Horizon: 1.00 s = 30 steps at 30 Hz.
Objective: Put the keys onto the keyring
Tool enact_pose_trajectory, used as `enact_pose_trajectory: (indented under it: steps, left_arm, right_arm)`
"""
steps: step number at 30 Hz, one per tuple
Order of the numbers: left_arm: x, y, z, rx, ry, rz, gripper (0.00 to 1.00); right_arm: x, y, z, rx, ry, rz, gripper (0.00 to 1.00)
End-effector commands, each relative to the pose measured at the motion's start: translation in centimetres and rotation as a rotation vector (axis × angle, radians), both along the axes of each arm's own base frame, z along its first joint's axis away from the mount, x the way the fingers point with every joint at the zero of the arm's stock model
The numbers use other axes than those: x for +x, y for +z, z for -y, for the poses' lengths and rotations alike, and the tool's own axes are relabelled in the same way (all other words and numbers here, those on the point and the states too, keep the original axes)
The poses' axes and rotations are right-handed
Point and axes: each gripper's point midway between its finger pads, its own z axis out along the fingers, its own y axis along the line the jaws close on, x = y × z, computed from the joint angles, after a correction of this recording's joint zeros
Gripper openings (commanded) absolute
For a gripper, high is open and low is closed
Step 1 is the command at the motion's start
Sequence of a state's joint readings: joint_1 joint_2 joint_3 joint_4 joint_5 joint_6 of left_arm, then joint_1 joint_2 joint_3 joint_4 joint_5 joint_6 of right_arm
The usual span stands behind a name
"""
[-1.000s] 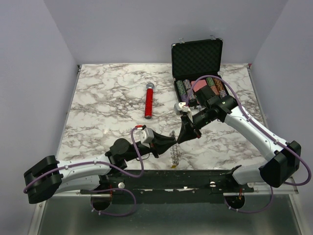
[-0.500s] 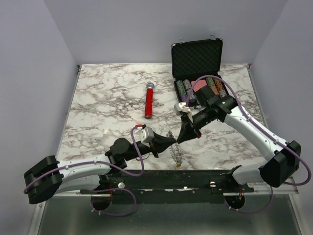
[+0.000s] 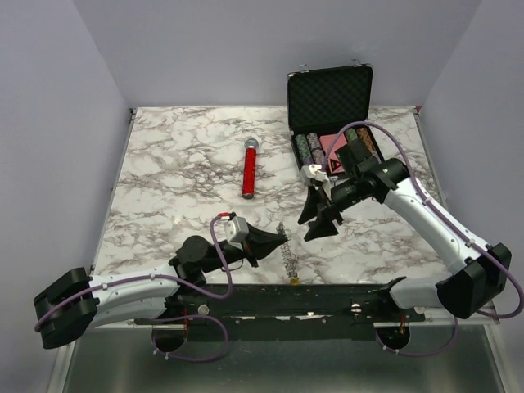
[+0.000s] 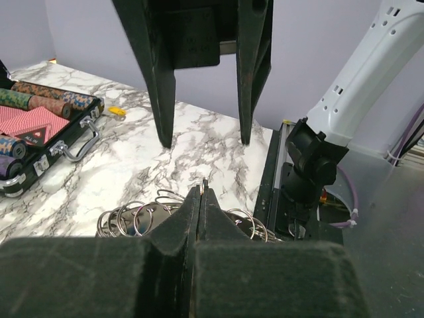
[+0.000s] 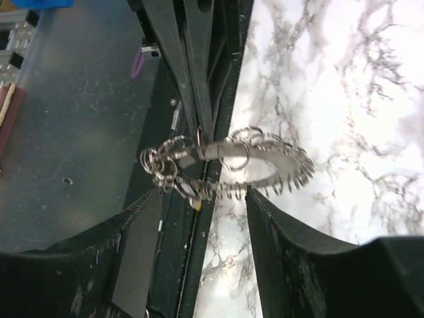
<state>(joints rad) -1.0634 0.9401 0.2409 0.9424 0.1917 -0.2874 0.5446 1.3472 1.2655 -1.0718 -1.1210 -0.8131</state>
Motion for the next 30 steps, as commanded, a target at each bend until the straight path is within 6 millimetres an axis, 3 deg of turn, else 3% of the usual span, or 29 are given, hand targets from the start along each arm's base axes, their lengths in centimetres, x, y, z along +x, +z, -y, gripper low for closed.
enact_pose_trajectory:
  steps: [1,14,30]
  left_arm:
    - [-0.9,2.1,-1.4,-0.101,-0.022,0.038,0.00]
    - [-1.5,2.0,-5.0,-0.085,0.037,0.032,0.00]
    - [-1.7,0.7,-6.9,-0.104,0.082,0.020,0.00]
  right_arm:
    - [-0.1,1.8,1.1,0.074,-0.033,0.028,0.63]
    - [3.1,-0.2,3.5,0.107,-0.321,0.047,0.71]
    - [4.0,-3.5,5.1,0.104,-0.387,0.019,0.72]
